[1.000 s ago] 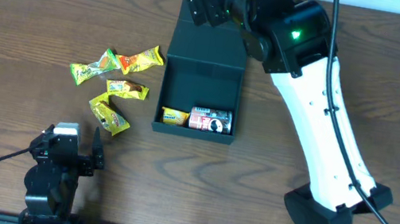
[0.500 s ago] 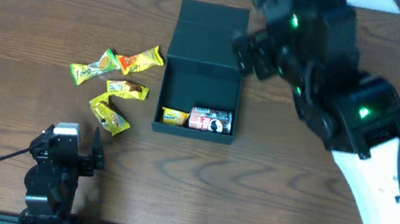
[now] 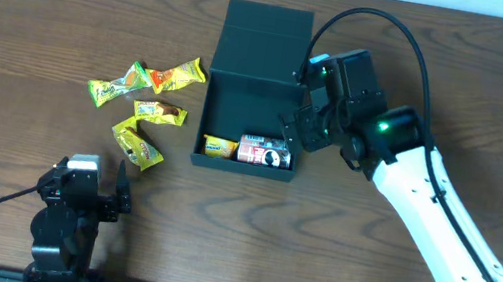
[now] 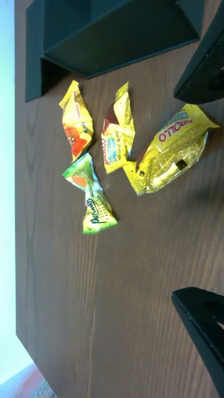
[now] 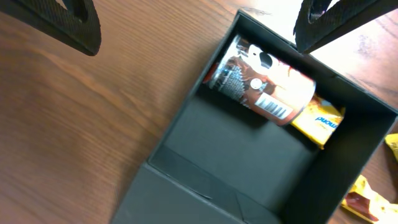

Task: Pack container
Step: 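Release the packet and raise the right gripper out of the box, then reach the left gripper to the yellow Peanut Butter packet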

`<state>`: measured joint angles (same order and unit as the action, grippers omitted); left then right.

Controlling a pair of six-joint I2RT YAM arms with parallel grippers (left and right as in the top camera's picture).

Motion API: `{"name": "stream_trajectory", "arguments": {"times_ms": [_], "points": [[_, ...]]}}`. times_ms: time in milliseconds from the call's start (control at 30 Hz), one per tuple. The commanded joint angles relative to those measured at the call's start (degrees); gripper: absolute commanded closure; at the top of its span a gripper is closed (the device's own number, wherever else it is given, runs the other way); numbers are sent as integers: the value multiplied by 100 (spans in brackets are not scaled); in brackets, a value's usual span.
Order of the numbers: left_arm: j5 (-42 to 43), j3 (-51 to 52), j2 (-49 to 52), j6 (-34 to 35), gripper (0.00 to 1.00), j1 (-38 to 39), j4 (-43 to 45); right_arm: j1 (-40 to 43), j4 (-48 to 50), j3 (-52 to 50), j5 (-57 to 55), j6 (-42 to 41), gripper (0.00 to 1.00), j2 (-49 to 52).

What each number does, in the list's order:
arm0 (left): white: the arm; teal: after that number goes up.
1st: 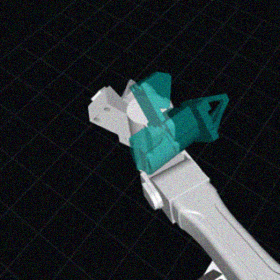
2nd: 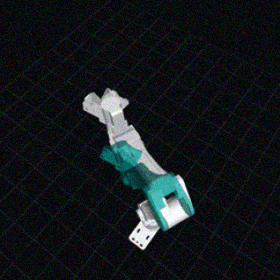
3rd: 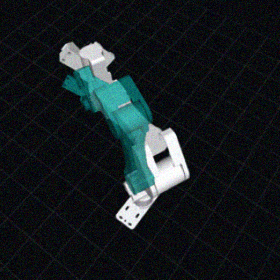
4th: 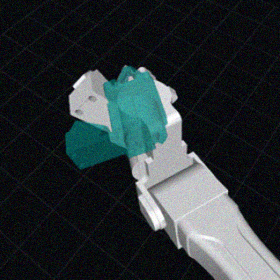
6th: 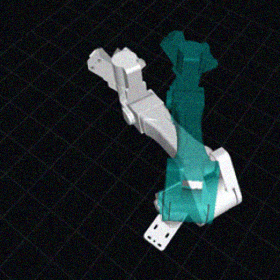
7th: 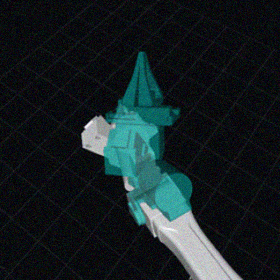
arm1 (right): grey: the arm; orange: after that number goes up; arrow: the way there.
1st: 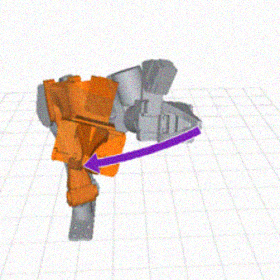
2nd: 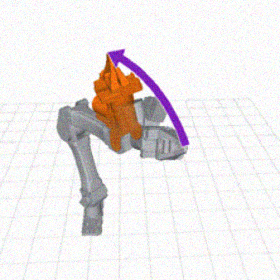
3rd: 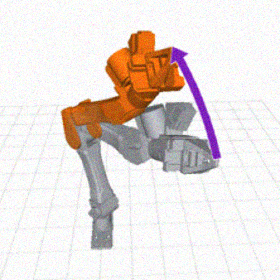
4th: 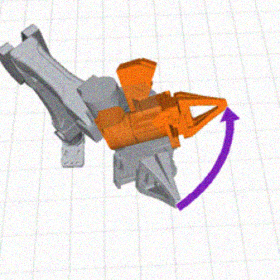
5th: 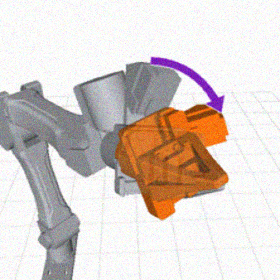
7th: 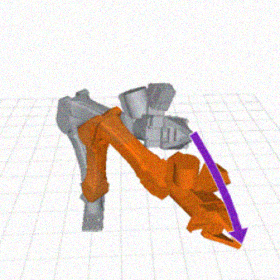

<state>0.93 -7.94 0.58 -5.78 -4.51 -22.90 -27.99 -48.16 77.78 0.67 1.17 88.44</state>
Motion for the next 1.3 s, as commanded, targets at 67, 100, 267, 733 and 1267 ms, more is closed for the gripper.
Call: {"name": "stream_trajectory", "arguments": {"times_ms": [67,100,267,733,1267], "points": [[0,114,-33,85,5,-37,-24,4,94,-37,155,-155,1,-101],[0,114,-33,85,5,-37,-24,4,107,-37,155,-155,1,-101],[0,114,-33,85,5,-37,-22,4,129,-37,157,-157,1,-101],[1906,114,-33,4996,5,-35,85,4,-31,-39,286,-155,1,-101],[2555,-1130,1069,3683,4,-35,490,83,-133,-37,278,-131,1,-103]]}}
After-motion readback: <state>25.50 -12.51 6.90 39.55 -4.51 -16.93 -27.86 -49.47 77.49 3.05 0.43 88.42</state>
